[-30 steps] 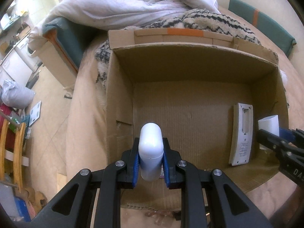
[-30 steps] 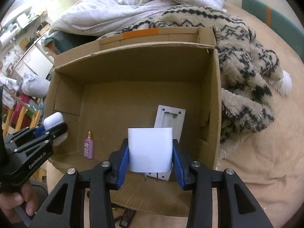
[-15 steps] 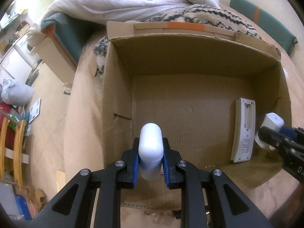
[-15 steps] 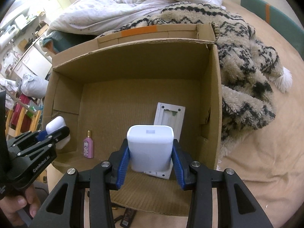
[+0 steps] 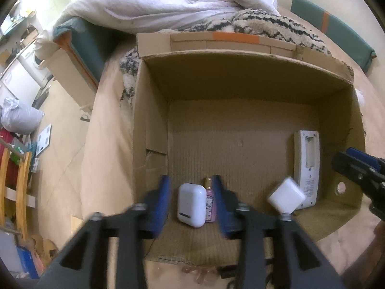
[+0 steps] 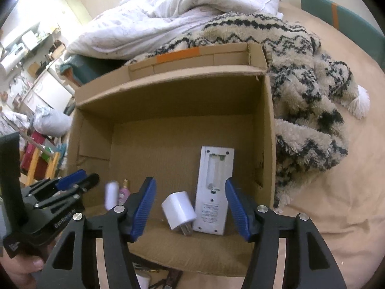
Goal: Organize rigid objects
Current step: 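Open both grippers to drop the white case and white charger into the box, then withdraw both grippers from the box toward the items on the bed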
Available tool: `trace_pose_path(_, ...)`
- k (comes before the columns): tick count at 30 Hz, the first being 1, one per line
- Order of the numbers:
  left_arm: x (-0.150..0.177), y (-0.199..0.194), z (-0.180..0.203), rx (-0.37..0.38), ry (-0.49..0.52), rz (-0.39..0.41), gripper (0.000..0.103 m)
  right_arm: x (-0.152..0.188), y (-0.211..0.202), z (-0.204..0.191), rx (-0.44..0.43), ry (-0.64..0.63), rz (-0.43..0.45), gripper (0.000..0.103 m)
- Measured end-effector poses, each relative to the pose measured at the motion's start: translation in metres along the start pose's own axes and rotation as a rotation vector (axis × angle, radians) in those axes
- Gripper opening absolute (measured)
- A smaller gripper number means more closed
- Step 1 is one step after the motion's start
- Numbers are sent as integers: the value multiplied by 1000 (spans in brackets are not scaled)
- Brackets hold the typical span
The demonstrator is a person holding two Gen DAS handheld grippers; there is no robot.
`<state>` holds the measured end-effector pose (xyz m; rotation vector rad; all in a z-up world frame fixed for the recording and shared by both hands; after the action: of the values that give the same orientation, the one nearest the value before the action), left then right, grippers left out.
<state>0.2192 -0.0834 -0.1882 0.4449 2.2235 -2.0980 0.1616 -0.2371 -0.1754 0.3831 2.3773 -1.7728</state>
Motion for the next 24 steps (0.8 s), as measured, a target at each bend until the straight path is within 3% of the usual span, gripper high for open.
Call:
trace_pose_path(2, -2, -7, -2, 4, -13, 30, 60, -2, -5, -2, -10, -3, 20, 67)
trace_pose_path(5, -5, -12, -2, 0, -15, 44, 60, -5, -11, -5, -13, -9, 42, 71)
trace_pose_path(8, -6, -14, -2, -1, -15, 50, 60, -7, -16, -5, -8, -8, 66, 90)
trace_pose_path(11, -7, -18, -3, 10, -21, 58, 60, -10, -22, -4, -10, -2, 97, 102)
trace_pose_path(19, -6, -34, -12, 15, -41, 89, 60, -10, -34, 1, -25, 42, 136, 103)
trace_pose_path(24, -2, -48, -22, 51, -61, 65, 60, -7, -49, -2, -54, 71, 172, 103)
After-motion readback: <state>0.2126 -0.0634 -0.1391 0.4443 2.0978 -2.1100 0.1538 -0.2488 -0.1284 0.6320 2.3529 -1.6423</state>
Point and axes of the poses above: each gripper's, at about its wrist camera, not at the fingertips, and y roughly the way its jaws point, z to its right, x to its underside, the point moved 10 cm from there along y, roughly the way its jaws point, and after that the axes turned 13 degrees about -z, right-handed, at the moved point
